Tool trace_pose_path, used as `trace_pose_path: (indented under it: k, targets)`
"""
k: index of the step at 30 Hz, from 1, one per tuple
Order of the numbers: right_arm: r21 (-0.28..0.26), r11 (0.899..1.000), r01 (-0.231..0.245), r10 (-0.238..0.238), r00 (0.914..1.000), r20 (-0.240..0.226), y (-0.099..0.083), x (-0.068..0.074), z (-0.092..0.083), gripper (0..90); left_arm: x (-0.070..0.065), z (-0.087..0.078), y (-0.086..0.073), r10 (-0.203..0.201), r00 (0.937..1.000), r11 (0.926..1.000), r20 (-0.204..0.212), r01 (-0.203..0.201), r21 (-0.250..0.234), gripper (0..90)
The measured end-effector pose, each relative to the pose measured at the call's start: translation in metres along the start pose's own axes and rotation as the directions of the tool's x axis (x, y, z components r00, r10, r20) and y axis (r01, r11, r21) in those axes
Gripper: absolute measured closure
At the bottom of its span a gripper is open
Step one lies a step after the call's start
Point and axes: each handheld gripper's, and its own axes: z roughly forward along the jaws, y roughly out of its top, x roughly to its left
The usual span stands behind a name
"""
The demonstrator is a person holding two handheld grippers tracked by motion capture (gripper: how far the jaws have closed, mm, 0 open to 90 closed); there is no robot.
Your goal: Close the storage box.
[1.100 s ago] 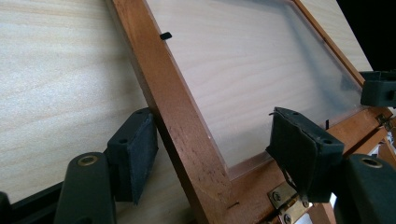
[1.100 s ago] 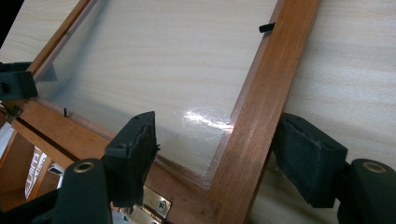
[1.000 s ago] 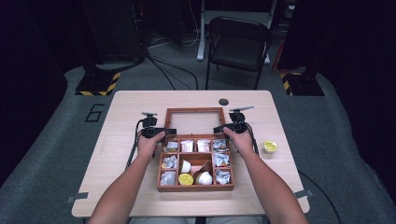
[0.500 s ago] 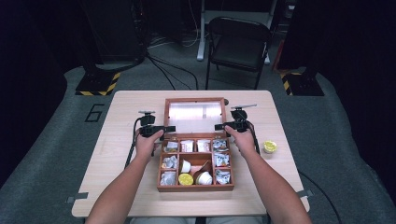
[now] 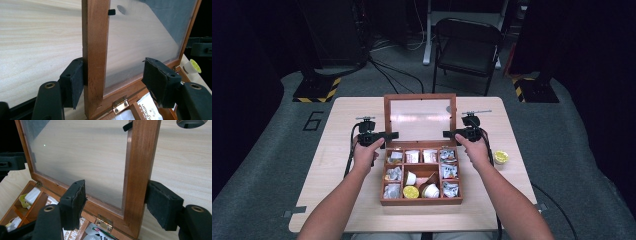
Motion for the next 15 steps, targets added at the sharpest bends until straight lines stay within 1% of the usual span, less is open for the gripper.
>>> trace_pose_path:
  k: [2,3,5,6,7,8,10,11,12,13,14,15]
  targets:
    - [0.0,1.0,0.003,-0.003,1.0,-0.001,0.0,0.001,-0.001,32.9,-0.001,0.0,0.0,0.003,1.0,1.0,-0.002,-0.003,0.0,34.8]
    - [-0.002,1.0,0.012,-0.012,0.9999,0.006,0.0,0.002,-0.002,32.8,-0.001,-0.001,0.0,0.016,0.9999,0.9999,-0.003,-0.016,0.003,34.8]
    - [-0.008,1.0,0.025,-0.025,0.9997,0.005,-0.001,0.003,-0.003,32.9,-0.004,-0.003,0.0,0.011,0.9999,0.9999,-0.003,-0.011,0.0,34.8]
    - [-0.001,1.0,0.023,-0.023,0.9997,0.009,-0.001,0.004,-0.004,32.9,-0.004,-0.003,0.001,0.026,0.9996,0.9997,-0.004,-0.026,-0.001,34.8]
    - [-0.002,1.0,0.027,-0.027,0.9996,0.008,-0.001,0.005,-0.005,32.9,-0.005,-0.004,0.001,0.022,0.9997,0.9997,-0.004,-0.022,-0.003,34.8]
    - [-0.002,0.999,0.034,-0.034,0.9994,0.007,-0.001,0.006,-0.006,32.9,-0.006,-0.005,0.001,0.028,0.9996,0.9996,-0.005,-0.028,-0.006,34.8]
    - [0.001,0.999,0.041,-0.041,0.9991,0.01,-0.001,0.008,-0.008,32.9,-0.009,-0.007,0.001,0.019,0.9998,0.9998,-0.004,-0.019,-0.01,34.8]
    - [0.0,0.999,0.044,-0.044,0.999,0.008,-0.001,0.008,-0.009,32.9,-0.01,-0.008,0.001,0.023,0.9997,0.9996,-0.004,-0.023,-0.014,34.8]
    - [-0.002,0.999,0.049,-0.049,0.9987,0.008,-0.002,0.009,-0.01,32.9,-0.01,-0.01,0.002,0.045,0.999,0.9989,-0.005,-0.045,-0.012,34.8]
    - [-0.006,0.998,0.056,-0.056,0.9984,0.01,-0.002,0.01,-0.011,32.9,-0.011,-0.011,0.002,0.043,0.9991,0.9988,-0.002,-0.043,-0.022,34.9]
    - [-0.009,0.998,0.063,-0.063,0.998,0.008,-0.002,0.011,-0.013,32.9,-0.012,-0.014,0.003,0.055,0.9985,0.9982,-0.001,-0.055,-0.023,35.0]
    - [-0.016,0.997,0.07,-0.07,0.9975,0.009,-0.001,0.012,-0.014,32.9,-0.013,-0.015,0.004,0.054,0.9985,0.998,0.003,-0.054,-0.032,35.0]
